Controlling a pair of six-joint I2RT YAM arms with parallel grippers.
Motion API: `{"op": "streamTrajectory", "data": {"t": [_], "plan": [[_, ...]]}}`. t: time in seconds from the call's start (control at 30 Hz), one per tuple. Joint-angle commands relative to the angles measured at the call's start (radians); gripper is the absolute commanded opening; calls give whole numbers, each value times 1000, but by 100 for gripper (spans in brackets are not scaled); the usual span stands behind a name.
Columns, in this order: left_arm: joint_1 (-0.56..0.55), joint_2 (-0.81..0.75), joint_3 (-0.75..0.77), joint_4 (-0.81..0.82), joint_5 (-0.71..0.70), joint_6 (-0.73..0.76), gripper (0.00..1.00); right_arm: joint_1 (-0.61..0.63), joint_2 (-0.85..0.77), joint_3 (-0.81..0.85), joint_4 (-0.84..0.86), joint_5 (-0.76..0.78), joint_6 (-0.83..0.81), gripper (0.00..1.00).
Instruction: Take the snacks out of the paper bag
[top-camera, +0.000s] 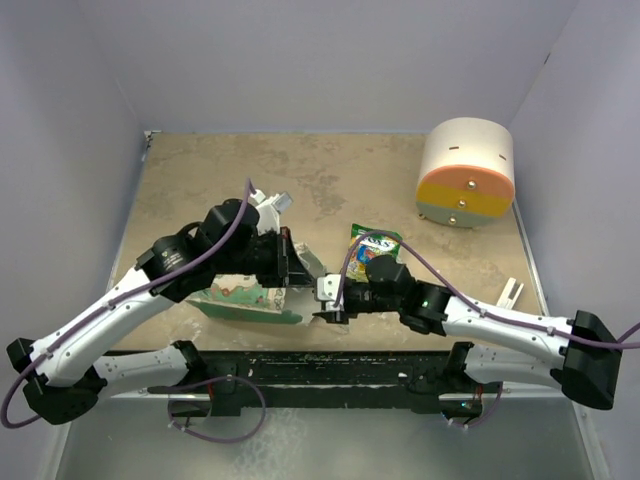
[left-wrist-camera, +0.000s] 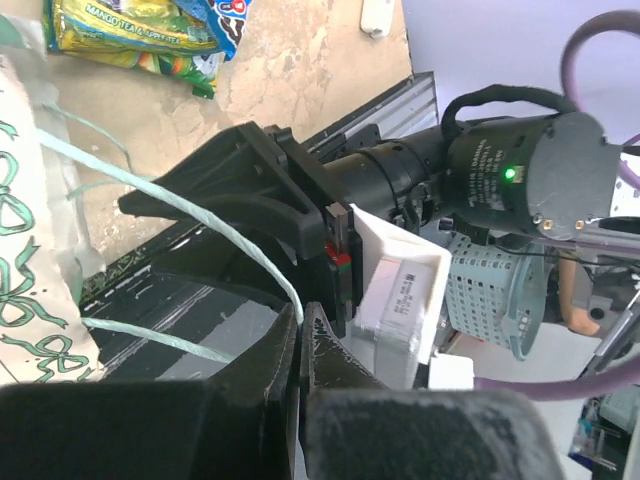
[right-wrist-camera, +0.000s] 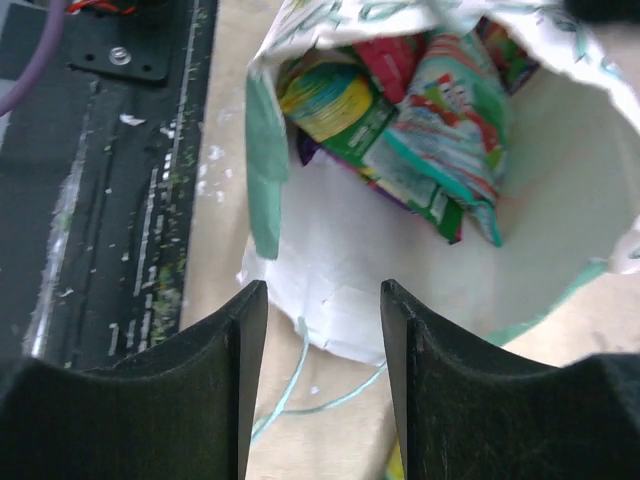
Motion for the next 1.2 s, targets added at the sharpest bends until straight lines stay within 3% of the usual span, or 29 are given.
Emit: {"op": "streamTrajectory", "data": {"t": [0.0,0.27,0.57,0.73,0.87,0.93,1.17], "plan": [[-45,-57,50,-54,-142,-30,0,36,-45,-83,194,9,127,50],[-45,-197,-7,-190,-217,-104,0,76,117,-109,424,100,212,41],[-45,-276,34,-308,-313,-166,0,219,352,9,554,129,208,40],[-45,-273,65,-309,-348,-164,0,247,346,2,646,173,232,43],[-44,-272,120,-344,-395,-162,0,245,306,-7,565,288,103,57],[-44,-279,138,-348,-417,-162,0,245,304,20,488,309,-23,58],[-44,-284,167,-353,-435,-160,0,238,404,70,567,438,-151,59]]}}
